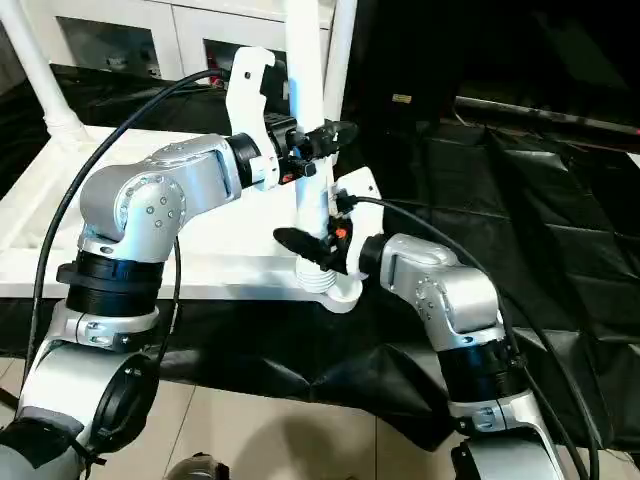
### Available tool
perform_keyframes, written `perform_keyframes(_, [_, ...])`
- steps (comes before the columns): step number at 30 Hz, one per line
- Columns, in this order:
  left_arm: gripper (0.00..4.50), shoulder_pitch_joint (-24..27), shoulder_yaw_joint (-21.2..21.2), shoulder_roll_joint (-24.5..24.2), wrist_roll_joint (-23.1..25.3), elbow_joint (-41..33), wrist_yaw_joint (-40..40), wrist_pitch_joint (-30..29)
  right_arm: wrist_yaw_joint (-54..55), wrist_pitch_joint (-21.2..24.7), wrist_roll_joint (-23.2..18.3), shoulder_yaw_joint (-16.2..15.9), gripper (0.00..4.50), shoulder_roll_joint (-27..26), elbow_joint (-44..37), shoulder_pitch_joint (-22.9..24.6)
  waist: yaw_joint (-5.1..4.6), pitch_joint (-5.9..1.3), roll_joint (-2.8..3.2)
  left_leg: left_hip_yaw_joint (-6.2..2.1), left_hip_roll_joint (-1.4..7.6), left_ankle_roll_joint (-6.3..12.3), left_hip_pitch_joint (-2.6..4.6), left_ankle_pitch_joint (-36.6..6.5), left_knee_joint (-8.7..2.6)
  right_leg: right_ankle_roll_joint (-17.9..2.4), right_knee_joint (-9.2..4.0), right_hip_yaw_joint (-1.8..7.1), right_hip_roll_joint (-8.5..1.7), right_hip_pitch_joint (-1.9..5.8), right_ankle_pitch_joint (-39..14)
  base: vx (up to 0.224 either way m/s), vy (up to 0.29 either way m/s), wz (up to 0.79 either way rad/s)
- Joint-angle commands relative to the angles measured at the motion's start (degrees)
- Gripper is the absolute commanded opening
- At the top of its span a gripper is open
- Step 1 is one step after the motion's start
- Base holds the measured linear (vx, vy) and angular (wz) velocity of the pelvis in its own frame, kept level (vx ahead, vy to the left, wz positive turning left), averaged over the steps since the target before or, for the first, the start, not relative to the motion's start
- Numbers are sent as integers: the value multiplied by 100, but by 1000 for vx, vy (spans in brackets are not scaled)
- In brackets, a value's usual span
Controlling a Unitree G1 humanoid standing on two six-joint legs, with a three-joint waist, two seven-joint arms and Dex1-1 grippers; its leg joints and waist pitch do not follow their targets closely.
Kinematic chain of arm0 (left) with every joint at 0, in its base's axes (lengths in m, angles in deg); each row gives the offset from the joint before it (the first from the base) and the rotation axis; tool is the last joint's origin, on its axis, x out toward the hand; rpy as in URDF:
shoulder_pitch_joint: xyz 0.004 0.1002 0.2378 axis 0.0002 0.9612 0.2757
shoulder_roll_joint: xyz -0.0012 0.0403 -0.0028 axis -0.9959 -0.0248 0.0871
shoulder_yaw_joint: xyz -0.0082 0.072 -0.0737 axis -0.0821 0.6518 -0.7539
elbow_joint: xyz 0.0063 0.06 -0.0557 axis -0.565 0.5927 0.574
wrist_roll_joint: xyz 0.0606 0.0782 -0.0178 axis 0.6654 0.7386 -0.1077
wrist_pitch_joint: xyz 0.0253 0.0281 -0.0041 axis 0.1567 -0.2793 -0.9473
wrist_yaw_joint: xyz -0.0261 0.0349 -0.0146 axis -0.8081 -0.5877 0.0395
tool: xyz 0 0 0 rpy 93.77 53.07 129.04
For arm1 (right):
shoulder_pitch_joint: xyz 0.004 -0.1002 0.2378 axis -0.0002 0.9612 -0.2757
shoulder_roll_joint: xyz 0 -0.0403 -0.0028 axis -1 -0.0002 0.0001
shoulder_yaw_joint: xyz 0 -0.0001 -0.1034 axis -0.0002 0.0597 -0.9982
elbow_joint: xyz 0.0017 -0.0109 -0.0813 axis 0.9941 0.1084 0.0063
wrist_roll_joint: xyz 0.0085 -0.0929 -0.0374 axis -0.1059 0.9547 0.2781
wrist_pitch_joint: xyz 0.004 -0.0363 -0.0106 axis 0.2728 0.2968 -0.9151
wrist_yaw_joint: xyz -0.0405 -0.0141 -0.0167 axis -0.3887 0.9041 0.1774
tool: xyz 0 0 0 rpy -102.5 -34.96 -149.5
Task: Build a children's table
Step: Insert table leg to table base
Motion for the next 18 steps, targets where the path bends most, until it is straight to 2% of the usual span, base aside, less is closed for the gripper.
perform_keyframes(1, [180, -171, -22, 13, -13, -84, -26, -23, 20, 82, 135, 18, 222, 115, 18, -10, -9, -516, -56, -105, 280, -13, 62, -509, -367, -672, -437, 370, -427, 370, -976, 0, 0, 0])
perform_keyframes(3, [180, -164, 23, -38, 17, -78, 52, 96, -326, 25, -65, 8, 202, 173, -101, 56, 0, -522, -52, -105, 284, 2, 66, -494, -361, -690, -433, 373, -431, 372, -911, 0, 0, 0])
perform_keyframes(4, [215, -155, 35, -64, -16, -94, 158, 140, -482, 24, -168, 11, 199, 202, -171, 84, 5, -515, -45, -105, 281, 23, 63, -501, -366, -701, -436, 369, -426, 374, -904, 0, 0, 0])
perform_keyframes(6, [252, -155, -169, -36, -431, -159, 440, -89, -852, 137, -464, 28, 194, 310, -404, 164, 12, -522, -57, -101, 273, 49, 58, -486, -357, -722, -432, 368, -429, 389, -864, 0, 0, 0])
perform_keyframes(7, [252, -158, -250, -22, -593, -181, 535, -192, -968, 166, -551, 33, 194, 350, -478, 191, 20, -518, -63, -96, 269, 75, 52, -467, -352, -763, -423, 371, -435, 398, -819, 0, 0, 0])
perform_keyframes(8, [254, -142, -379, -58, -982, -271, 890, -439, -1298, 281, -787, 37, 193, 494, -684, 266, 31, -527, -62, -88, 265, 95, 58, -429, -339, -824, -402, 369, -433, 403, -738, 0, 0, 0])
perform_keyframes(9, [261, -138, -379, -66, -1000, -278, 923, -442, -1333, 288, -806, 35, 193, 511, -701, 272, 39, -524, -60, -99, 277, 150, 50, -385, -341, -909, -391, 368, -432, 404, -623, 0, 0, 0])
perform_keyframes(13, [294, 62, -381, -337, -1553, -458, 1990, -493, -2243, 471, -1232, -24, 192, 999, -1082, 455, 37, -500, -41, -95, 289, 167, 66, -604, -352, -904, -446, 366, -435, 385, -986, 0, 0, 0])
perform_keyframes(15, [294, 223, -223, -540, -1686, -639, 2597, -396, -2535, 557, -1370, -37, 192, 1181, -1172, 514, 37, -488, -47, -97, 285, 130, 63, -675, -362, -831, -475, 366, -446, 390, -1250, 0, 0, 0])
perform_keyframes(16, [260, 234, -205, -560, -1694, -651, 2638, -401, -2559, 564, -1383, -37, 192, 1198, -1181, 519, 33, -489, -35, -103, 298, 86, 71, -727, -368, -786, -485, 367, -451, 382, -1377, 0, 0, 0])
perform_keyframes(18, [262, 283, -102, -633, -1719, -682, 2780, -460, -2723, 625, -1476, -41, 192, 1318, -1243, 564, 24, -489, -30, -103, 297, 44, 87, -778, -371, -747, -494, 366, -432, 361, -1471, 0, 0, 0])
